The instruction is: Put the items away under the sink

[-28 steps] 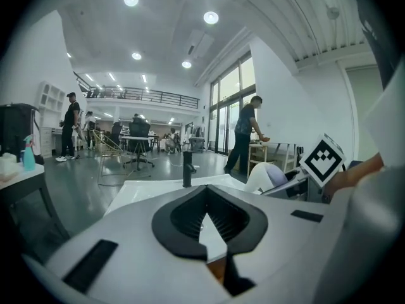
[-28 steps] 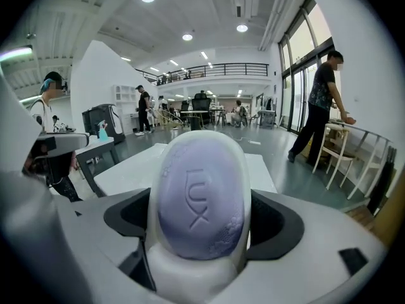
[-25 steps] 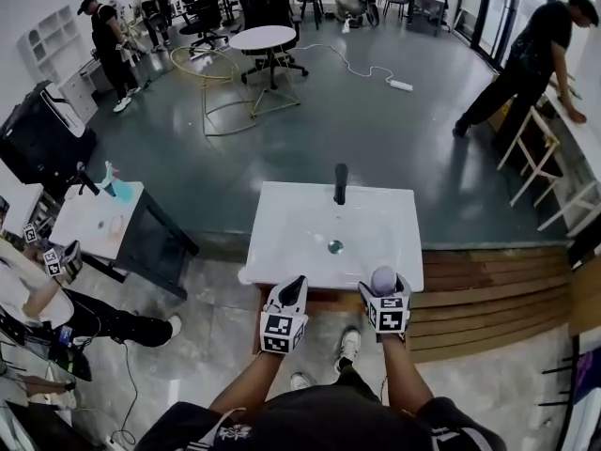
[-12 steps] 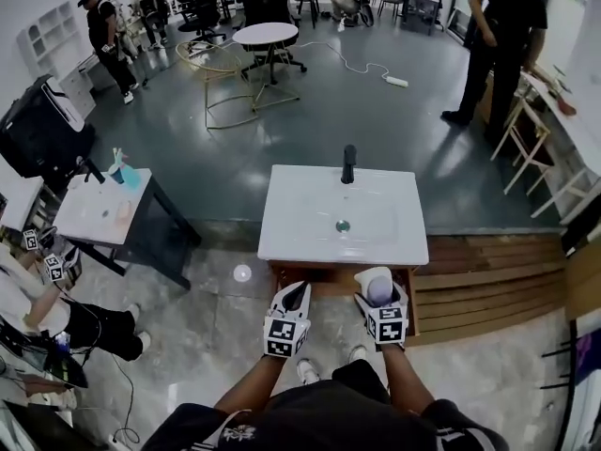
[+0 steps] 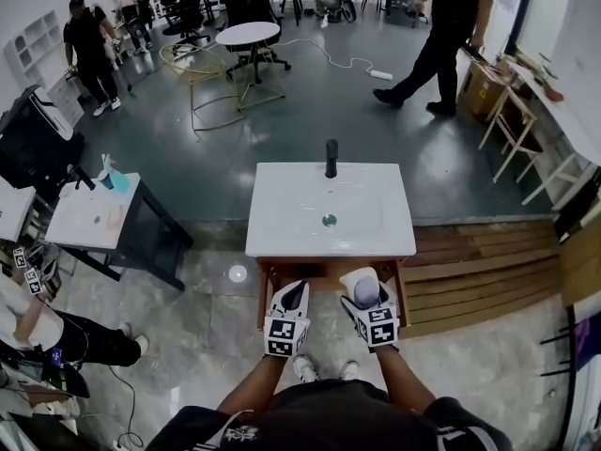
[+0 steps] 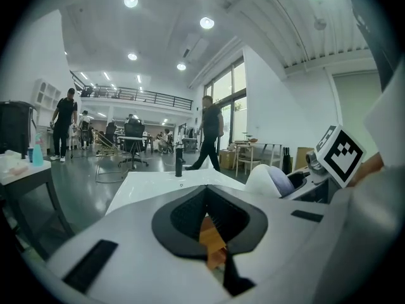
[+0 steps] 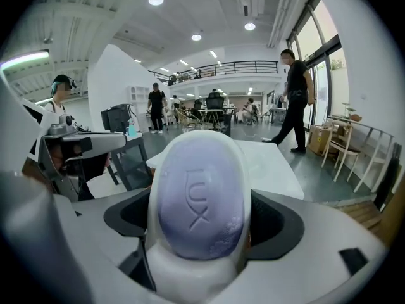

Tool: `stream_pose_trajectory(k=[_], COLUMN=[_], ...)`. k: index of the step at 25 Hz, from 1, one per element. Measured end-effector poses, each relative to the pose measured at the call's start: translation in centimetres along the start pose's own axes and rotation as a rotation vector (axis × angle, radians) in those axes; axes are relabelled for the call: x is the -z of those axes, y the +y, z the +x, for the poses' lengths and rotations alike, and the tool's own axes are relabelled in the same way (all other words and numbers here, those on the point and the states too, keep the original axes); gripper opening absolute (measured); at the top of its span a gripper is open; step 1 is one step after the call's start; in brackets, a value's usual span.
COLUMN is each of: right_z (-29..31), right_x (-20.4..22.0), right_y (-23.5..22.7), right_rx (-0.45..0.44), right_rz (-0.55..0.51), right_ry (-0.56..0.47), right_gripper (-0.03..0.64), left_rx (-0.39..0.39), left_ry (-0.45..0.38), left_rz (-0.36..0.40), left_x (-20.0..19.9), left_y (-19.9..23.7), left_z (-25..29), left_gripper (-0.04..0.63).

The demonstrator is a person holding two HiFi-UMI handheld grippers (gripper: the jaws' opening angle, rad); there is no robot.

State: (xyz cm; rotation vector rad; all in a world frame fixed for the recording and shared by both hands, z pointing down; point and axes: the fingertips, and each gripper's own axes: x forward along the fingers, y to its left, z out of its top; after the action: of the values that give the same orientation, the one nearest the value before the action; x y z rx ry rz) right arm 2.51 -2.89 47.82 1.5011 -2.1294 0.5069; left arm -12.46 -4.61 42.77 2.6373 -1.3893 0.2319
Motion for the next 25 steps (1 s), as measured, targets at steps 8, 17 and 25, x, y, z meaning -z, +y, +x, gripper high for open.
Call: stream_pose_trajectory(k=[8, 17, 25], right_z=[-1.3, -2.9, -3.6], right_x=[0.6, 1.9, 3.9], right_y=[-0.9, -1.8, -2.0], right_rx=[-0.052, -0.123, -0.185], right_rz=[-0.021, -0.038, -0.167], right_ry=[-0.011, -0.042, -0.042], right_gripper=[0.471, 0.471, 0.471], left_rx=[-0.04, -0.107, -0.139], left_ry=[-0.006, 0.027, 0.058], left_rz=[0.006, -0.02, -0.024], left_x=[-0.2, 1.2, 3.5], left_y=[-2.1, -4.3, -6.7], left_z=[0.6, -0.3, -1.4], left_gripper=[0.006, 0.006, 0.006])
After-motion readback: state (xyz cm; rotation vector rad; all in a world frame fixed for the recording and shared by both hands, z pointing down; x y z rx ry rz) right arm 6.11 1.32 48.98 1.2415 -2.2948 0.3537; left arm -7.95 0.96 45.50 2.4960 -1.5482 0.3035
